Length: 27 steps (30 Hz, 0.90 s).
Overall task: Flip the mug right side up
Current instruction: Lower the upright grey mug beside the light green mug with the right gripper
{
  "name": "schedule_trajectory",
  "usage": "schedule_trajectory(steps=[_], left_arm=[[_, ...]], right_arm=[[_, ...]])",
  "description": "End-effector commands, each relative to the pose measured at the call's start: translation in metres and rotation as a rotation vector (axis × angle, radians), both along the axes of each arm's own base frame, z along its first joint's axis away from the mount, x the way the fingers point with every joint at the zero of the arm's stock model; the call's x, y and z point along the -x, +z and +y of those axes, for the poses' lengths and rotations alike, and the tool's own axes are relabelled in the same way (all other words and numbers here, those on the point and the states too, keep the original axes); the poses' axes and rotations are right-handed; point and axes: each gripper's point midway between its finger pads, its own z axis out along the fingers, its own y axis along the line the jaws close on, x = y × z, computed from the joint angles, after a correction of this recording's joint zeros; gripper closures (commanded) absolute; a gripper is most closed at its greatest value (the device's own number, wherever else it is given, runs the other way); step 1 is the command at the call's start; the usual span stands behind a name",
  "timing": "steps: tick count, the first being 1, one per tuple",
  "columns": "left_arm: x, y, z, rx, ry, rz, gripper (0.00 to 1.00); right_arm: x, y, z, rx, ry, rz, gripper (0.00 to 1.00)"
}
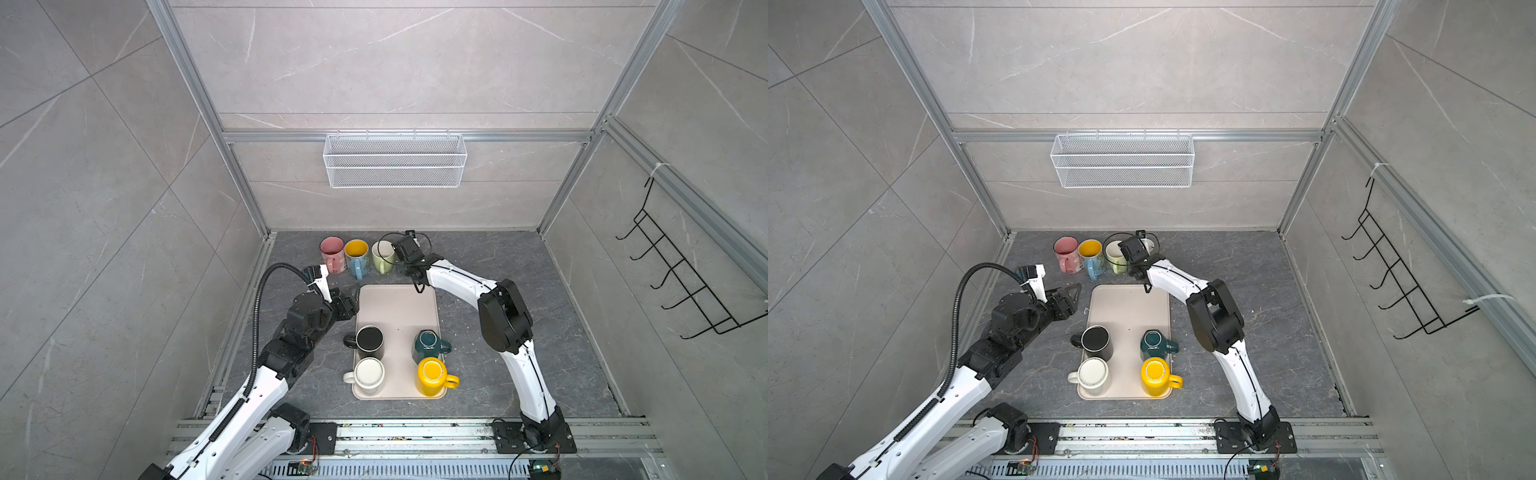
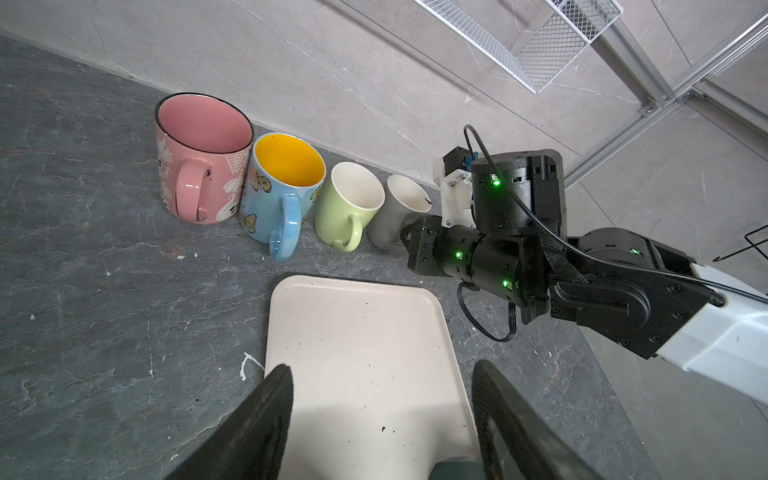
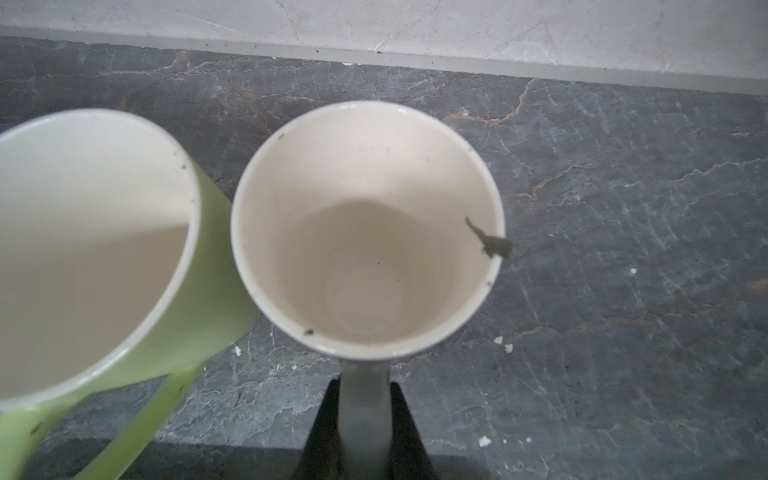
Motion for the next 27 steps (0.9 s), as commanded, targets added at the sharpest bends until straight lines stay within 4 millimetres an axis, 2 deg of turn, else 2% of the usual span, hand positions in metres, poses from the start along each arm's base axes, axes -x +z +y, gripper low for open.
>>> schedule_trajectory(steps=[1,6,18,27], left_arm=[[0.0,0.009,0.007,0.002,0.026,-0.036,0.3],[0.0,0.008,0.01,-0.004,0.039,-0.038,0.29],[0.003,0.007,0.012,-0.004,0.043,-0.04,0.28],[0.007,0.008,0.017,-0.006,0.054,-0.044,0.28]], right_arm=[[-0.015,0.017,0.007,-0.057,-0.022,-0.055,1.0],[-0.014,0.012,0.009,-0.058,-0.02,-0.042,0.9],[-0.006,0.001,0.005,-0.063,-0.033,-0.013,0.79],[-0.002,0.001,0.003,-0.075,-0.035,-0.005,0.63]])
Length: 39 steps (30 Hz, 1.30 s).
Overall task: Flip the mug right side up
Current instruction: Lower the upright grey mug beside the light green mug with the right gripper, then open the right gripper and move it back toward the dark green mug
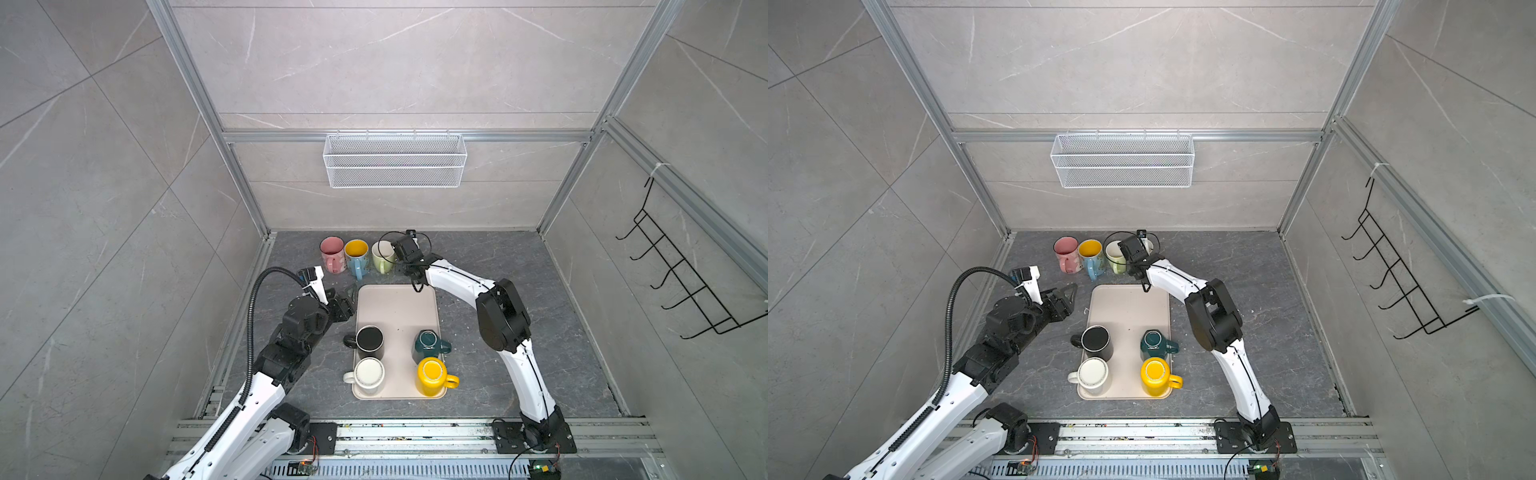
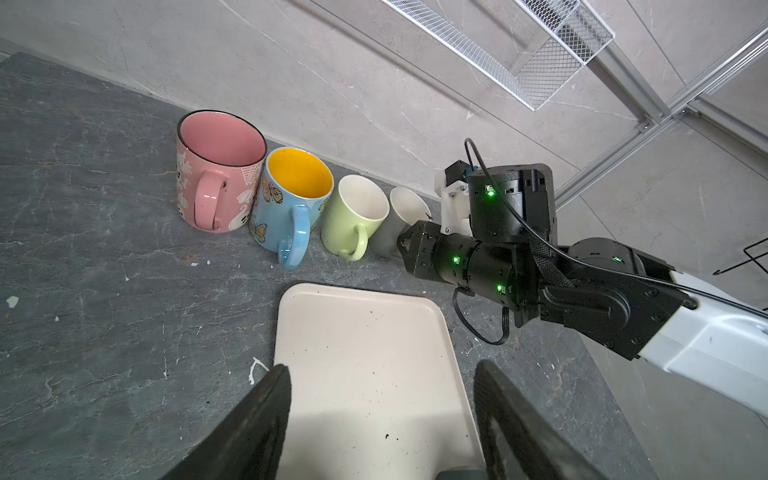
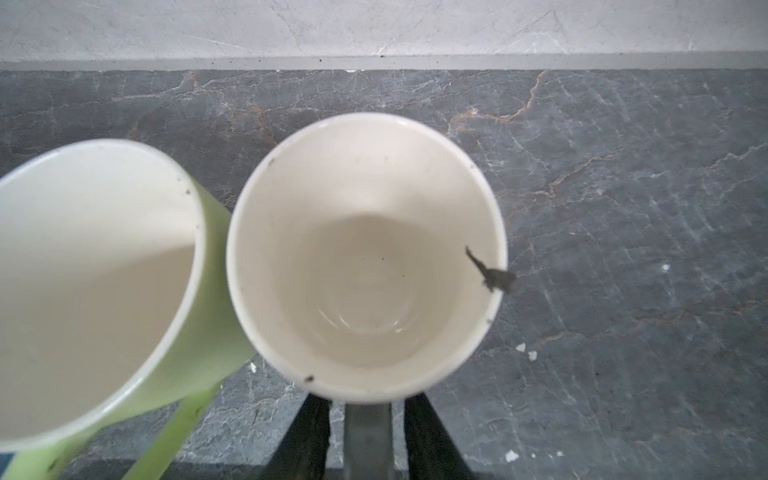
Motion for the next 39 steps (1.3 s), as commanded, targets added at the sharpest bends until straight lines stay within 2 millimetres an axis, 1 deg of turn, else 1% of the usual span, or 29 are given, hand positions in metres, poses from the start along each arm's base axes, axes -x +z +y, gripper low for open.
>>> schedule_trajectory(steps=[1,6,9,11,15,21,24,26,28,31,34,37,39], left_arm=[[0.002,0.002,0.007,-0.011,0.024,-0.016,0.28],[0.004,0.004,0.008,-0.009,0.025,-0.022,0.28],[0.004,0.005,0.008,-0.006,0.024,-0.024,0.28],[0.004,0.004,0.007,-0.007,0.019,-0.02,0.27],[0.003,0.002,0.004,-0.002,0.008,-0.009,0.27],[0.001,-0.001,0.003,-0.007,0.007,0.001,0.26],[-0.001,-0.008,0.006,-0.036,0.022,0.022,0.25],[-0.002,-0.012,0.007,-0.051,0.031,0.038,0.25],[-0.003,-0.014,0.007,-0.05,0.035,0.044,0.25],[-0.005,-0.017,0.006,-0.046,0.037,0.046,0.25],[-0.006,-0.019,0.005,-0.048,0.036,0.053,0.25],[-0.007,-0.02,0.005,-0.046,0.035,0.054,0.25],[-0.008,-0.02,0.005,-0.044,0.04,0.053,0.26]], right_arm=[[0.003,0.007,-0.002,-0.022,-0.01,-0.009,0.61],[0.007,0.018,-0.006,-0.04,-0.013,-0.03,0.51],[0.011,0.031,-0.009,-0.053,-0.015,-0.05,0.43],[0.015,0.044,-0.011,-0.07,-0.014,-0.071,0.37],[0.022,0.068,-0.015,-0.11,-0.002,-0.113,0.3],[0.044,0.101,-0.021,-0.144,0.039,-0.126,0.18],[0.064,0.117,-0.025,-0.159,0.086,-0.089,0.15],[0.082,0.127,-0.032,-0.165,0.105,-0.067,0.14],[0.1,0.133,-0.043,-0.171,0.111,-0.045,0.13],[0.131,0.138,-0.063,-0.188,0.1,-0.012,0.13],[0.167,0.144,-0.084,-0.223,0.083,0.035,0.13],[0.204,0.147,-0.1,-0.304,0.072,0.066,0.14],[0.226,0.147,-0.11,-0.368,0.047,0.081,0.16]])
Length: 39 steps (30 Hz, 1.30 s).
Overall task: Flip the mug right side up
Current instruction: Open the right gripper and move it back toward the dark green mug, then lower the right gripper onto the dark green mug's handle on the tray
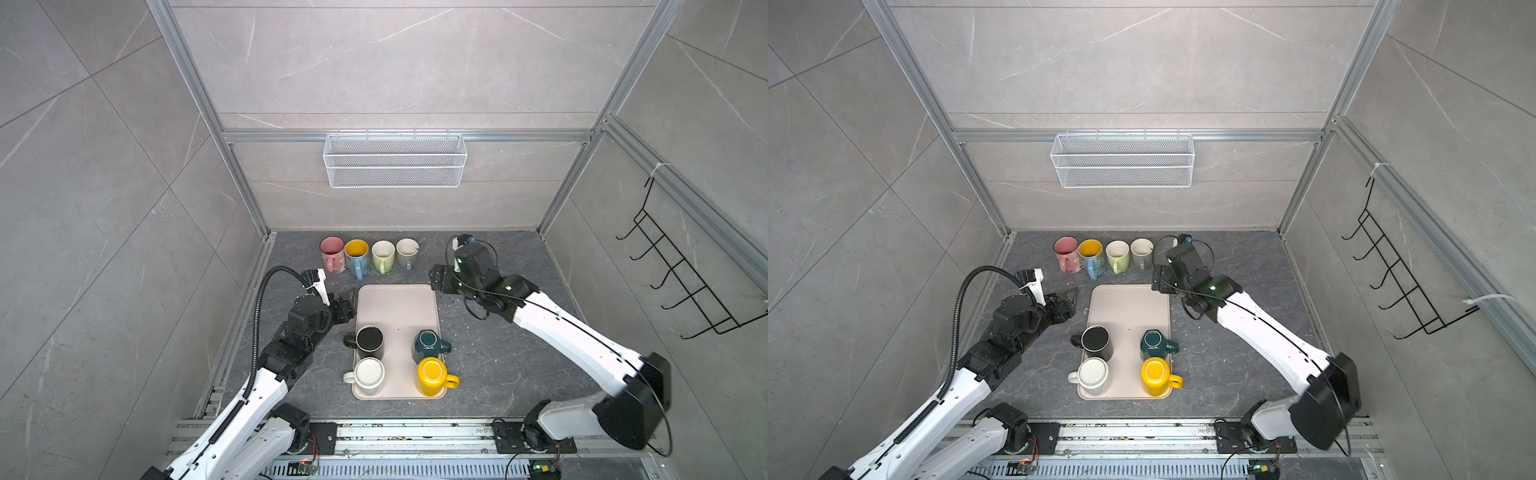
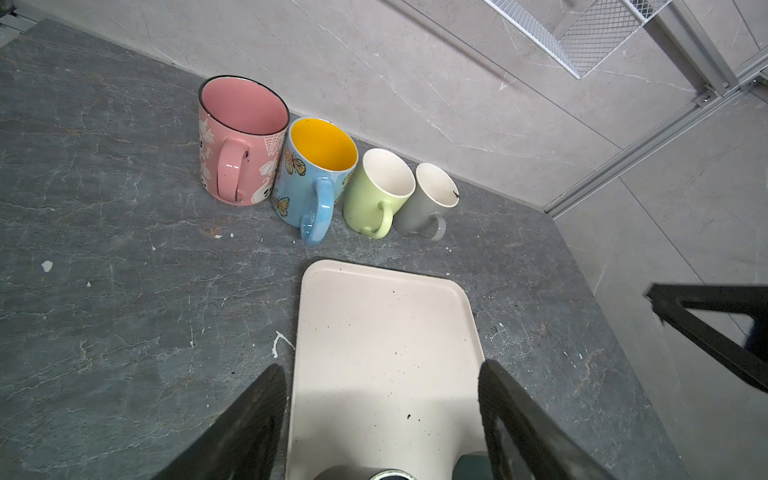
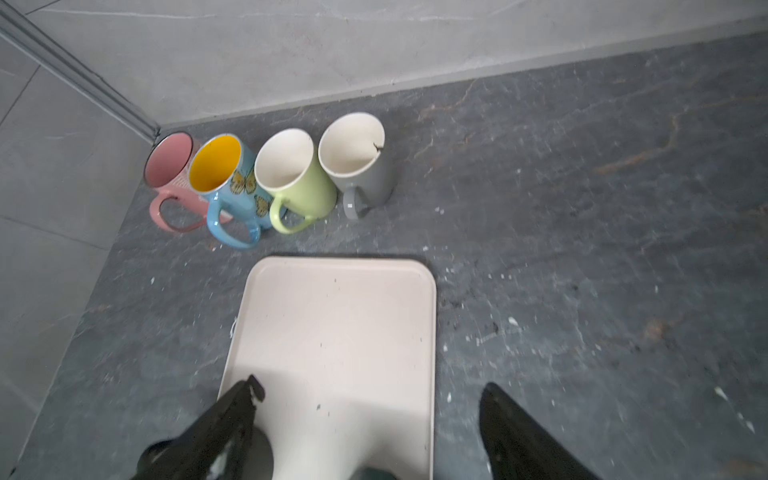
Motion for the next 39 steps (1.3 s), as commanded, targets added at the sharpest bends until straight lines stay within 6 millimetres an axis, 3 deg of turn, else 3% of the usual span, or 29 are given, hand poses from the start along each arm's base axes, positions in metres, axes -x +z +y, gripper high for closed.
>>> schedule_trajectory(steps=[1,8,11,17,24,31,39], left_arm=[[-0.004,0.004,0.003,0.011,0.022,-0.025,0.26],[-0.007,0.007,-0.001,0.038,0.018,-0.028,0.29],[-0.009,0.002,-0.004,0.047,0.013,-0.008,0.3],[-0.014,-0.004,-0.008,0.053,0.012,0.021,0.31],[-0.017,0.0,-0.01,0.078,0.015,0.01,0.31],[-0.015,0.001,-0.006,0.079,0.029,0.002,0.31],[-0.012,0.002,0.0,0.073,0.048,-0.008,0.31]], right_arm=[[0.043,-0.014,-0.019,-0.095,-0.039,0.112,0.18],[0.098,-0.044,-0.04,-0.324,-0.153,0.256,0.31],[0.11,-0.058,-0.039,-0.454,-0.217,0.324,0.37],[0.122,-0.092,-0.042,-0.648,-0.373,0.437,0.37],[0.124,-0.126,-0.038,-0.826,-0.499,0.526,0.34],[0.115,-0.139,-0.025,-0.937,-0.516,0.563,0.24],[0.104,-0.148,-0.002,-1.037,-0.482,0.618,0.25]])
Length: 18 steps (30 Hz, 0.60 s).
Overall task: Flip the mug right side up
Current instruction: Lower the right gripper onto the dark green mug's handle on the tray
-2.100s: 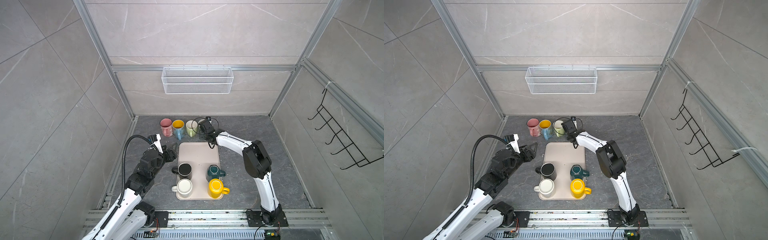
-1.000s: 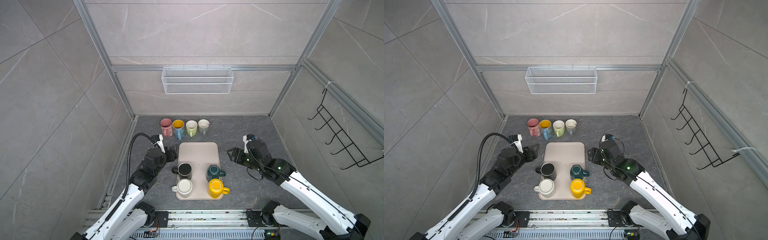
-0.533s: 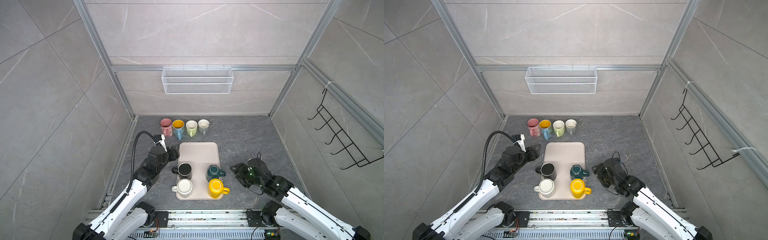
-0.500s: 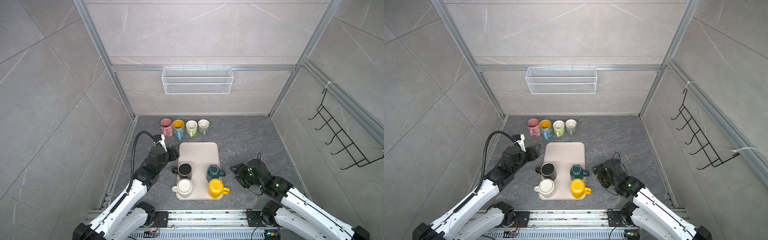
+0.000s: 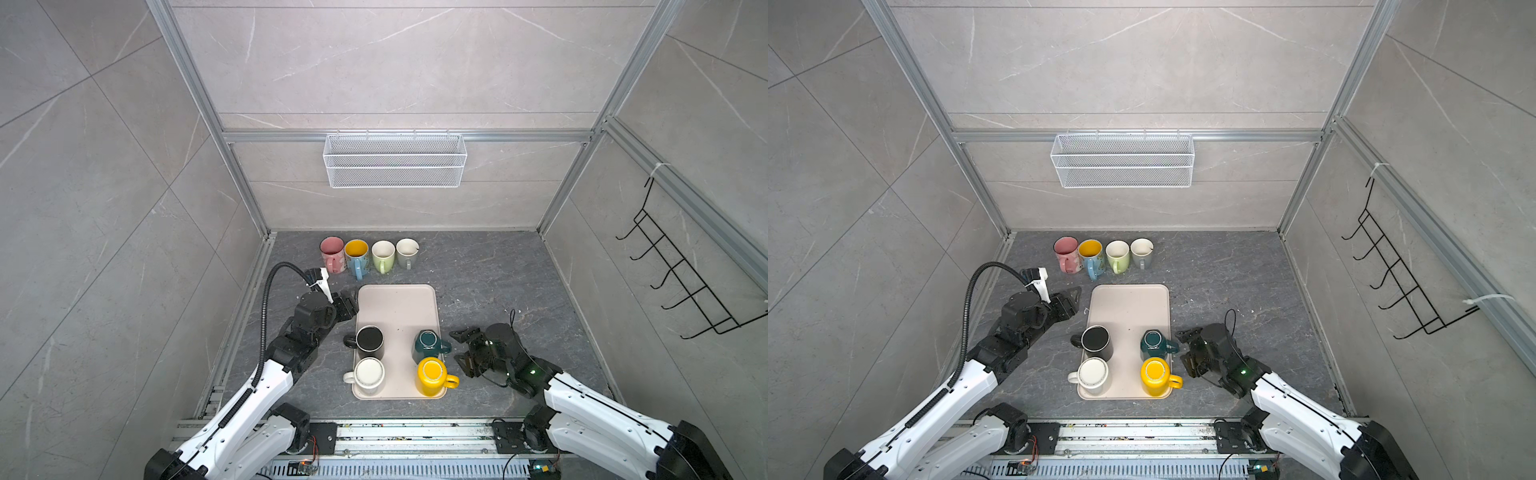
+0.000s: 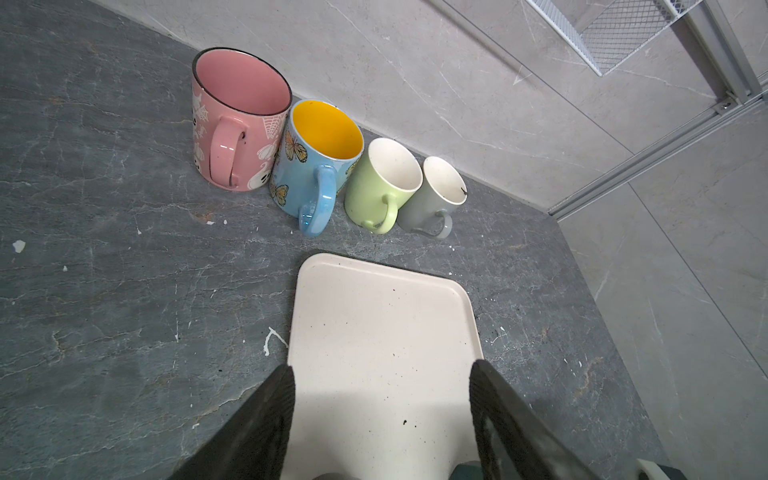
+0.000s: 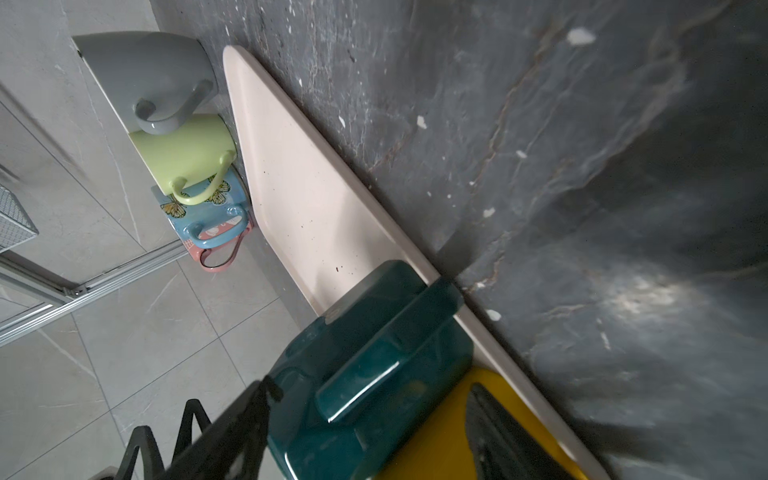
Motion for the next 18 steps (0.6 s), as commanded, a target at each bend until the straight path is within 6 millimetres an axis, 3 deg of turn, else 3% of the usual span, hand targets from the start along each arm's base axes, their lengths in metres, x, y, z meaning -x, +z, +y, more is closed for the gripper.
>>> schedule_trajectory(steps=[1,18], left_arm=[[-0.0006,0.0132,0.0059,0.023,0.03,-0.047,0.31],[0.0032,0.013,0.0122,0.02,0.052,-0.056,0.31]], right_arm=[[-0.0088,0.0121,0.0144,-0.108,0.003,-0.032,0.25],[-0.0161,0.0086,0.0144,-0.105,-0.016,-0.055,0.38]])
